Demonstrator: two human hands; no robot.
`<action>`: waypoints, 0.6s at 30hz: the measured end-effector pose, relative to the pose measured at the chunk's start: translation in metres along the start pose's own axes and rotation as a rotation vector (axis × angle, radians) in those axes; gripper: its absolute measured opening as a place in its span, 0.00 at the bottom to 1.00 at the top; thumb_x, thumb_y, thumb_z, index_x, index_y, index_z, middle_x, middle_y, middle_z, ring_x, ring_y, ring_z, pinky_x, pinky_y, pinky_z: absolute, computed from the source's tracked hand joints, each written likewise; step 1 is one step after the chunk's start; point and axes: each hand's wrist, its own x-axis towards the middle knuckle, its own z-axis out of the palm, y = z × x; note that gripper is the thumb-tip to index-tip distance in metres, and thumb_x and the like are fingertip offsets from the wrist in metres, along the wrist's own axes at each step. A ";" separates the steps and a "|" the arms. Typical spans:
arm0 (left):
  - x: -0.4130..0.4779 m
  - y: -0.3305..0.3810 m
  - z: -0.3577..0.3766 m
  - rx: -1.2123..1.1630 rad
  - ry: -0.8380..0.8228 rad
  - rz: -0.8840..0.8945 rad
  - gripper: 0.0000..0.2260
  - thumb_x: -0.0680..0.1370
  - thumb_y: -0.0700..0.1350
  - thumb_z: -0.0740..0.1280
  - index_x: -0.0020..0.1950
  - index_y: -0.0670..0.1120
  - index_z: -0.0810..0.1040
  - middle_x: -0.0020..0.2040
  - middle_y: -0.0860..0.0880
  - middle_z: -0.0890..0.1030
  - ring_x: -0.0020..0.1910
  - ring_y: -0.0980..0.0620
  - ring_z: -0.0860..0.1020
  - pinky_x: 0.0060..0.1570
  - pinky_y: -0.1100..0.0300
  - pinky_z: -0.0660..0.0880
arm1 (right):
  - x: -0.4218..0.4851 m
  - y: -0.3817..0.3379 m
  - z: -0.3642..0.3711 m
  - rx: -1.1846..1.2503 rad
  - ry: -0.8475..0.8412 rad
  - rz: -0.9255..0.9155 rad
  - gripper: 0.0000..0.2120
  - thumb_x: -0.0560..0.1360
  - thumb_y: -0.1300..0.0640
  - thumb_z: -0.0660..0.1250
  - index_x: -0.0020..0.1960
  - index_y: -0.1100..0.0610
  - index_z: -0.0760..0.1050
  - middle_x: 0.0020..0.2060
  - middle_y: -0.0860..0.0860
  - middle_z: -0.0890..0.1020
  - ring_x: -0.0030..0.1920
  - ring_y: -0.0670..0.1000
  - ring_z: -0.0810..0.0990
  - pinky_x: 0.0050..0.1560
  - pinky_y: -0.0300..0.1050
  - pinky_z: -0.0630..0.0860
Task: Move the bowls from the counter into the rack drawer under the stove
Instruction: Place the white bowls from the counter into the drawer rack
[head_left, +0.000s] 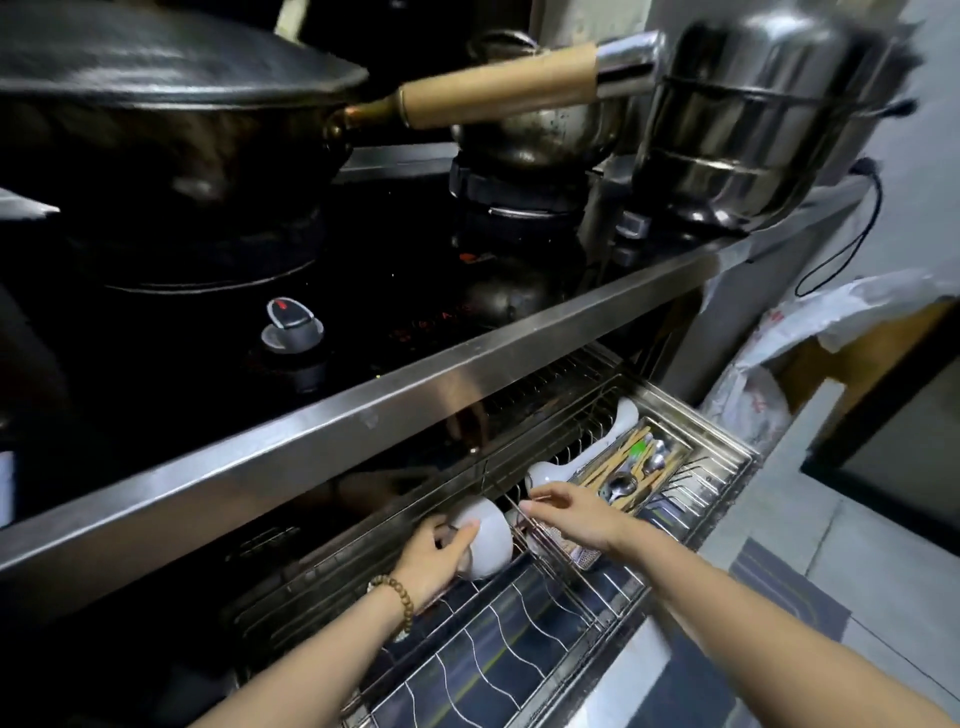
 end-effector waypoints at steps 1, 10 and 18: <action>-0.010 0.008 -0.003 -0.008 -0.008 0.020 0.26 0.77 0.51 0.64 0.71 0.42 0.63 0.64 0.46 0.74 0.59 0.51 0.74 0.58 0.63 0.70 | -0.016 -0.003 -0.004 -0.004 0.017 -0.021 0.25 0.76 0.46 0.64 0.69 0.56 0.68 0.62 0.50 0.75 0.57 0.47 0.73 0.55 0.39 0.71; -0.119 0.085 -0.040 -0.007 -0.071 0.361 0.23 0.77 0.52 0.65 0.69 0.47 0.67 0.65 0.50 0.73 0.57 0.56 0.73 0.55 0.66 0.67 | -0.150 -0.064 -0.031 0.103 0.311 -0.272 0.21 0.76 0.46 0.64 0.68 0.46 0.67 0.66 0.46 0.72 0.66 0.47 0.72 0.69 0.50 0.69; -0.245 0.170 -0.126 0.091 0.023 0.774 0.25 0.72 0.59 0.65 0.66 0.53 0.68 0.64 0.54 0.75 0.61 0.61 0.74 0.66 0.57 0.69 | -0.238 -0.179 -0.035 0.117 0.380 -0.592 0.26 0.64 0.34 0.67 0.60 0.36 0.68 0.65 0.43 0.73 0.67 0.42 0.70 0.72 0.49 0.65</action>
